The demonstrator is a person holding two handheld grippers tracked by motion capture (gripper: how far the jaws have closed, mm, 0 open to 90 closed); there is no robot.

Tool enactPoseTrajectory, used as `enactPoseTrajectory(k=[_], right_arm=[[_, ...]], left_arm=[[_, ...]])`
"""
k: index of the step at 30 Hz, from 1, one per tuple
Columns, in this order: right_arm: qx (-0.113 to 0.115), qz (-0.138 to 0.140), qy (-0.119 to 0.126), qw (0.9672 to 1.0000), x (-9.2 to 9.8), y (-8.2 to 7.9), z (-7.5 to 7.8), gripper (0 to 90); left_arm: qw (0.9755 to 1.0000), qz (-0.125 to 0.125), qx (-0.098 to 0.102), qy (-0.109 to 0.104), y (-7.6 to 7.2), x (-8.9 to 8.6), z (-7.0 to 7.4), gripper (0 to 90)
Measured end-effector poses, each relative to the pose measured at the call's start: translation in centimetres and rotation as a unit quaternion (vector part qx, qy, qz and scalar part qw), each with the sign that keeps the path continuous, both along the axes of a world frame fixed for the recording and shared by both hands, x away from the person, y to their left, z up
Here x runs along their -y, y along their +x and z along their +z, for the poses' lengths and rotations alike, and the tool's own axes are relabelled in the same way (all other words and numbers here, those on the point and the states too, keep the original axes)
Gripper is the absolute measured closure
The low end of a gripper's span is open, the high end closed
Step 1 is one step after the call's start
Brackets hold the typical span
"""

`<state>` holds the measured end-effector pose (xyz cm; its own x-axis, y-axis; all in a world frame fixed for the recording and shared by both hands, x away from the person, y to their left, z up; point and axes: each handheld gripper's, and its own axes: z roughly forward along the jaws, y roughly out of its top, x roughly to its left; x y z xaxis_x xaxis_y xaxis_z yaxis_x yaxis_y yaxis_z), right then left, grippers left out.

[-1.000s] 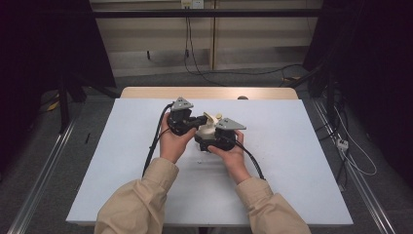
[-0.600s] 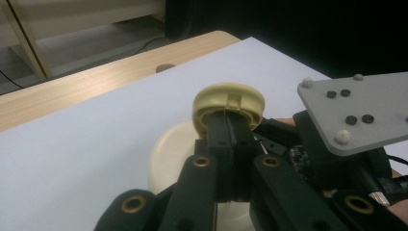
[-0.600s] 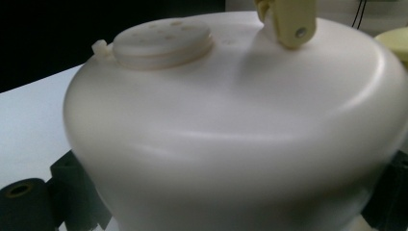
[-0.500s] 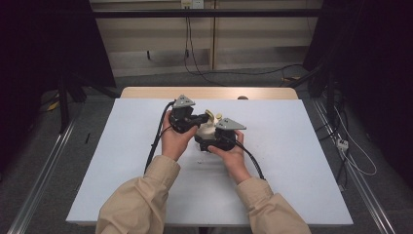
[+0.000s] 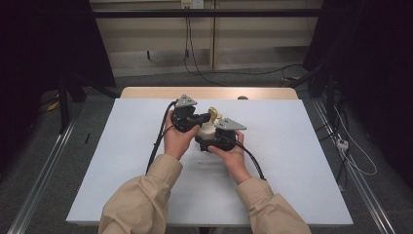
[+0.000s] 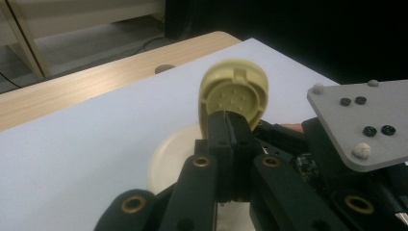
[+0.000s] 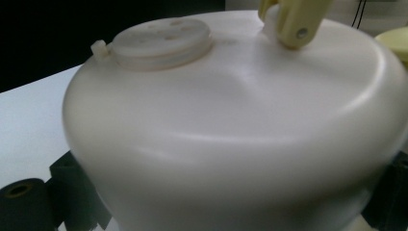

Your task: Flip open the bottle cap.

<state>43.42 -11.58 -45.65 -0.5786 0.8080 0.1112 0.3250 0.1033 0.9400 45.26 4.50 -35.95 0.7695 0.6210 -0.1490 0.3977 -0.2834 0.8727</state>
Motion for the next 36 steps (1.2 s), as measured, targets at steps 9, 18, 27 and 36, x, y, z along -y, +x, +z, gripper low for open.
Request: enactPoseTrajectory(k=[9, 18, 27, 36], right_arm=[[-0.002, -0.002, 0.002, 1.0000, 0.0, 0.0, 0.0, 5.9], [-0.010, -0.010, 0.000, 0.9999, 0.1, -0.2, 0.3, 5.4], [-0.044, -0.007, 0.004, 0.9990, 0.3, -0.5, 0.3, 2.0], [-0.067, 0.002, -0.017, 0.9976, 0.7, -1.0, 0.1, 1.9]], left_arm=[[1.0000, 0.002, 0.003, -0.003, -0.3, -0.6, 0.4, 86.3], [0.9995, 0.013, -0.010, -0.028, -1.2, -2.3, 0.2, 54.2], [0.9989, 0.021, -0.013, -0.040, -2.2, -4.3, -1.0, 30.2], [0.9995, 0.020, -0.001, -0.025, -3.1, -5.9, -1.6, 17.4]])
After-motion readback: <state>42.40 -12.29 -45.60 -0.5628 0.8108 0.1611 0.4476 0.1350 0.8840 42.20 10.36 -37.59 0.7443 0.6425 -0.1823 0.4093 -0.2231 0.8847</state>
